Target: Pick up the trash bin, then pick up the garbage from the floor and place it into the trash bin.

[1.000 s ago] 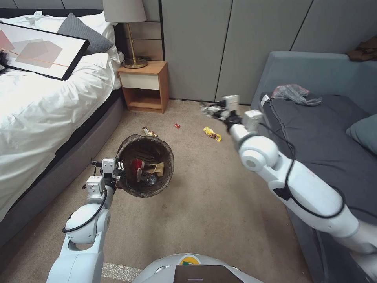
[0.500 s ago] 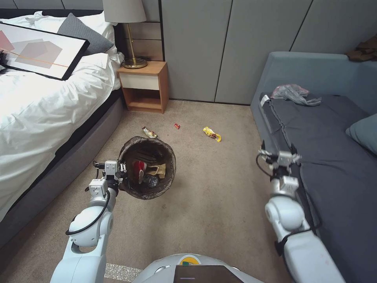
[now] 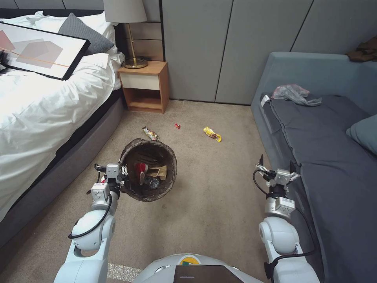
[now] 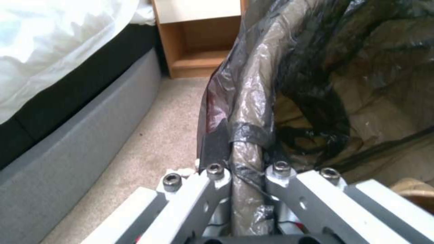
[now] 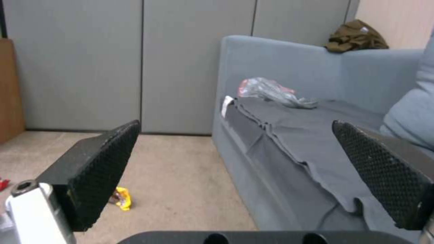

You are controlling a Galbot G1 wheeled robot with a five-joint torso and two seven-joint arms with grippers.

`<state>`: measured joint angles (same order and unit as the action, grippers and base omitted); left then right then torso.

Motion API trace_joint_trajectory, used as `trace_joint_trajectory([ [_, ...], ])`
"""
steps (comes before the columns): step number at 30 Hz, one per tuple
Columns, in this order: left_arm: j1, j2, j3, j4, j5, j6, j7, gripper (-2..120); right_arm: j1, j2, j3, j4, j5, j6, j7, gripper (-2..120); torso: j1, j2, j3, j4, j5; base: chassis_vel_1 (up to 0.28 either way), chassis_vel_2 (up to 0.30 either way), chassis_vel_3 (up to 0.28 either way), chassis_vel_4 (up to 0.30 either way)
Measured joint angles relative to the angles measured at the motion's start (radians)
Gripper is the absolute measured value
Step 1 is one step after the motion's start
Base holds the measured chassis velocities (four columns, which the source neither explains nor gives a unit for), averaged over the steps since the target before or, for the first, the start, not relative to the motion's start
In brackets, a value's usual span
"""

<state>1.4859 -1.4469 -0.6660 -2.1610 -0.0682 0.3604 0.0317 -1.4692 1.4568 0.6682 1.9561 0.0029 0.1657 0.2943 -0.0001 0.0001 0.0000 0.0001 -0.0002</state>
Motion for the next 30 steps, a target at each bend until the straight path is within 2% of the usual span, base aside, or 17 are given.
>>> trace_joint_trajectory([
  [10, -0.013, 0.002, 0.005, 0.004, 0.003, 0.001, 0.003, 3, 0.038, -0.018, -0.015, -0.015, 0.031, -0.018, 0.0, 100, 0.0, 0.0, 0.0, -0.0002, 0.0002, -0.009, 0.012, 0.018, -0.016],
  [30, -0.015, 0.001, 0.006, 0.011, 0.02, 0.002, 0.013, 2, 0.053, -0.042, -0.02, -0.023, 0.042, -0.027, -0.005, 100, 0.0, 0.0, 0.0, -0.0001, 0.0003, -0.115, 0.105, 0.112, -0.108],
])
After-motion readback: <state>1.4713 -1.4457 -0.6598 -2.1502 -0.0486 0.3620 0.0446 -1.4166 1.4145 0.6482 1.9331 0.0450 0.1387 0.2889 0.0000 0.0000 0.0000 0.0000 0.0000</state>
